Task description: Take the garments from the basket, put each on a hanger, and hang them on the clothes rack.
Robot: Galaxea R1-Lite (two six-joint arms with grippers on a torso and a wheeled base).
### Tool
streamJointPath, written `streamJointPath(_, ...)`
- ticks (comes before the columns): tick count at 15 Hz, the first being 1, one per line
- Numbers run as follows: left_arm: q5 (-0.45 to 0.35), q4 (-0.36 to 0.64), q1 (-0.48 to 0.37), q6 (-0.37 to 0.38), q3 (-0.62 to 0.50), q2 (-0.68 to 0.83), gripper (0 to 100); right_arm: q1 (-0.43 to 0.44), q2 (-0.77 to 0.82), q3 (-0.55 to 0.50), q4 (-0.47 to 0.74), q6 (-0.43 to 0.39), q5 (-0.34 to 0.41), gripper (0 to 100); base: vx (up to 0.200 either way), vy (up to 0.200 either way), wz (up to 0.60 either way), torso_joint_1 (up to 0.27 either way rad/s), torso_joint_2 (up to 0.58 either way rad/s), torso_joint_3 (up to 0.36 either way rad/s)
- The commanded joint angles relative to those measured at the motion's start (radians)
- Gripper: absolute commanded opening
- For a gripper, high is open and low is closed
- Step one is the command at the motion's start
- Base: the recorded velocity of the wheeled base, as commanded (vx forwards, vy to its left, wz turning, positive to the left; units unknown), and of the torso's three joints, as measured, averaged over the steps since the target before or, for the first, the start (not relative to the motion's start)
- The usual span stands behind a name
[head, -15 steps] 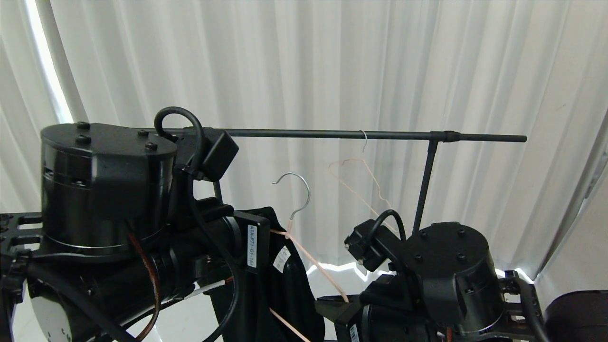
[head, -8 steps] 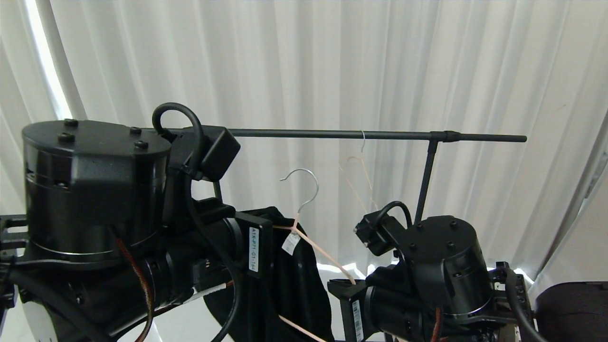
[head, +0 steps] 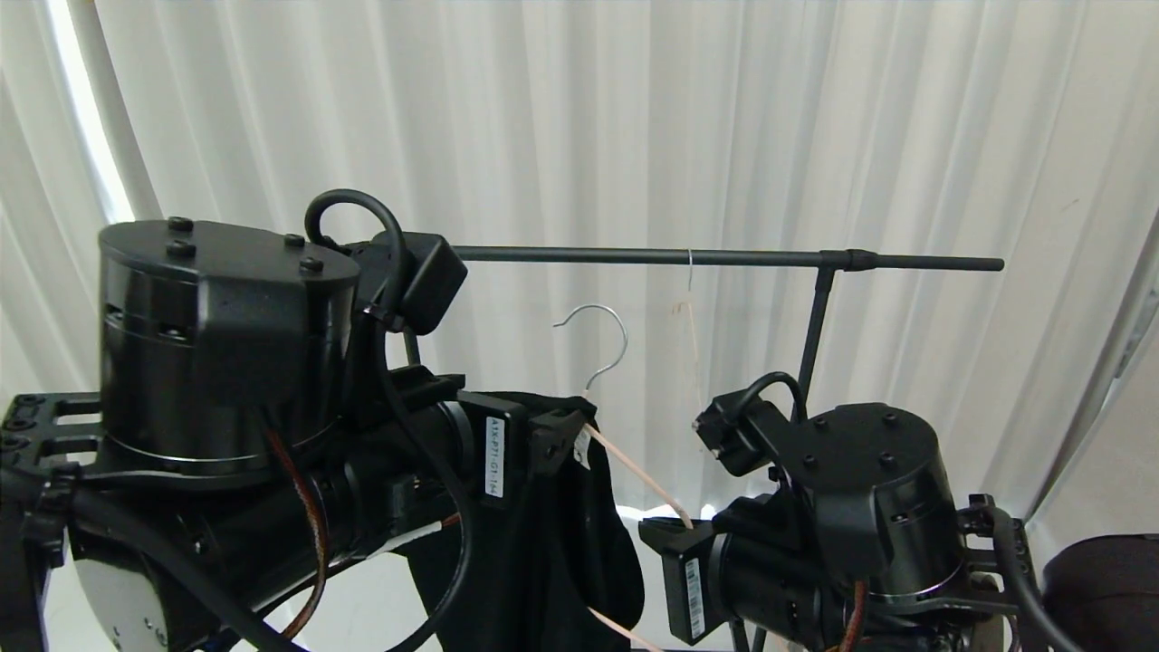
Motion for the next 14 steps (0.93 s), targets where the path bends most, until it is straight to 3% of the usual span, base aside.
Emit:
streamJointPath(1,0.009,-0.001,0.001,0.001,-0.002,-0.004,100,-0.010,-0.004,0.005,0.000,-0.003,-0.008,0,0.000,0.000,0.00,0.000,0.00,0.000)
streamJointPath(5,0.009,-0.001,0.031,0.065,0.011,-0.044,100,-0.050,-0.007,0.005,0.000,-0.032,-0.017,0,0.000,0.000,0.00,0.000,0.00,0.000)
streamJointPath(8,-0.007,-0.003,0.046,0.232,0.058,-0.078,100,-0.060,-0.004,0.002,-0.005,-0.066,-0.026,0,0.000,0.000,0.00,0.000,0.00,0.000)
streamJointPath(11,-0.071,-0.003,0.044,0.280,0.074,-0.081,100,-0.060,-0.001,0.002,-0.028,-0.066,-0.066,0,0.000,0.000,0.00,0.000,0.00,0.000)
streamJointPath(14,-0.087,-0.003,0.032,0.298,0.098,-0.067,100,-0.058,-0.002,0.002,-0.052,-0.074,-0.088,0,0.000,0.000,0.00,0.000,0.00,0.000)
